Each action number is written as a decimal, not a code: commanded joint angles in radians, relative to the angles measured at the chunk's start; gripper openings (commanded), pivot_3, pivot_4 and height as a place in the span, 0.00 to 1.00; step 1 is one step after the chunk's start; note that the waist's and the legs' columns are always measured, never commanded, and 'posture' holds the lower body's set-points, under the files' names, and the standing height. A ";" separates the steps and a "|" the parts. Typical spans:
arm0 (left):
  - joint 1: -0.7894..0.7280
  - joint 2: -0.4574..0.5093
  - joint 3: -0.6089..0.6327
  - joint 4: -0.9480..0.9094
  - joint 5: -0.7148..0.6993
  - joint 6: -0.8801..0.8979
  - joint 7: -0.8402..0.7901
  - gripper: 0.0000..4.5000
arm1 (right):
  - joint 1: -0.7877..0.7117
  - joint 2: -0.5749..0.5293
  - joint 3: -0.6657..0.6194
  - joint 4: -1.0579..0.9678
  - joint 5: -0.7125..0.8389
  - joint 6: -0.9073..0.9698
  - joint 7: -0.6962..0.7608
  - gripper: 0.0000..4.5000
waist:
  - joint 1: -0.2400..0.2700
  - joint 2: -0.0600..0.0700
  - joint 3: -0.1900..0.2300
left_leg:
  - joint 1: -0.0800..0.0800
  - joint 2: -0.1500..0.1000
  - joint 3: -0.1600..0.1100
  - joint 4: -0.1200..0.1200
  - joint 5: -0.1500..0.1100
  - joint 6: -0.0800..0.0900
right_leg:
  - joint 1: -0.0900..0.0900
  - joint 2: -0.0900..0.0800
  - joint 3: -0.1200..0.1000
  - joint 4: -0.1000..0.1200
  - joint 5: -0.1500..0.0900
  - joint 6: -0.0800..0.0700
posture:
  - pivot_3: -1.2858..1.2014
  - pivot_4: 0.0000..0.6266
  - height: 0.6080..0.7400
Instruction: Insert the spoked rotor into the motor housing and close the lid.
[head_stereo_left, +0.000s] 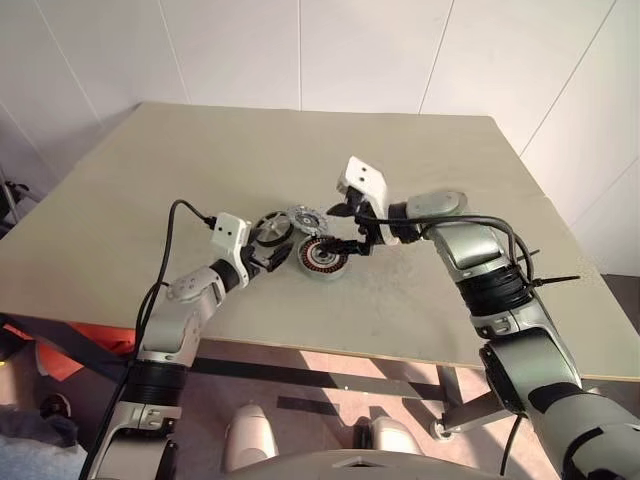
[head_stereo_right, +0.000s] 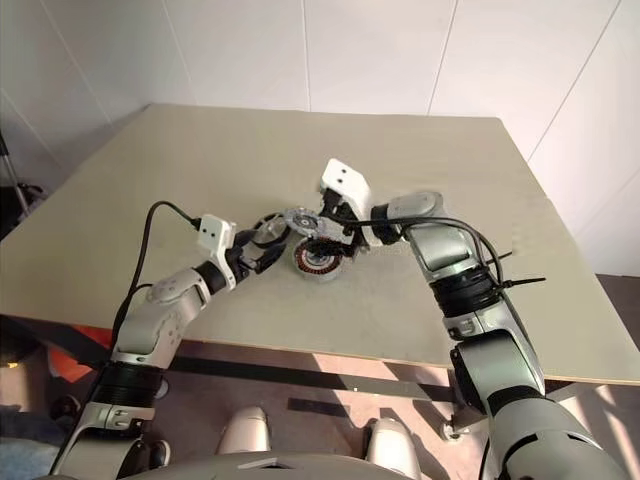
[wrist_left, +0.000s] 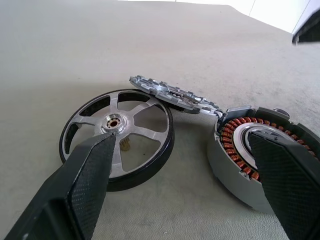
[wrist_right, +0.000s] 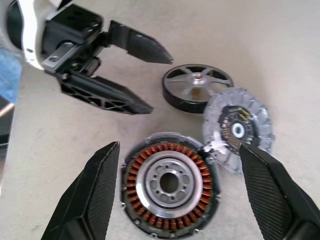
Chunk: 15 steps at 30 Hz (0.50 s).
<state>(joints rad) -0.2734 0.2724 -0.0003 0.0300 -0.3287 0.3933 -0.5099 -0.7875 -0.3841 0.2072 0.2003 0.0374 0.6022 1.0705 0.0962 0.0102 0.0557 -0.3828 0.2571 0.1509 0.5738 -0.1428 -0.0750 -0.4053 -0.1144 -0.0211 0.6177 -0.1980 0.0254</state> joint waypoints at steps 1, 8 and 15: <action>-0.016 0.019 0.028 -0.029 -0.006 -0.011 -0.008 1.00 | -0.043 0.001 -0.095 0.181 -0.009 -0.088 -0.170 0.95 | -0.001 0.000 0.000 | 0.000 0.000 0.000 0.000 0.000 0.000 | 0.000 0.000 0.000 0.000 0.000 0.000 | 0.52 0.00 1.00; -0.022 0.033 0.028 -0.024 -0.007 -0.004 -0.022 1.00 | -0.016 -0.078 -0.142 0.305 0.015 -0.104 -0.200 0.95 | 0.000 0.000 0.000 | -0.001 0.000 0.000 0.001 0.000 0.000 | -0.001 -0.001 0.000 0.000 0.000 0.000 | 0.52 0.00 1.00; -0.043 0.031 0.020 0.005 -0.004 -0.004 -0.039 1.00 | 0.104 -0.092 -0.130 0.191 0.053 -0.070 -0.161 0.95 | 0.001 0.000 0.000 | -0.001 0.000 0.000 -0.001 0.000 0.000 | -0.001 0.000 0.000 -0.001 0.000 0.000 | 0.52 0.00 1.00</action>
<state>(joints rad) -0.2859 0.2999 0.0136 0.0446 -0.3293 0.3952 -0.5406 -0.6782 -0.4782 0.0832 0.4559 0.0624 0.5329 0.9013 0.0970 0.0102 0.0557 -0.3841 0.2571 0.1512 0.5729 -0.1425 -0.0754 -0.4062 -0.1142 -0.0213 0.6163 -0.1980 0.0253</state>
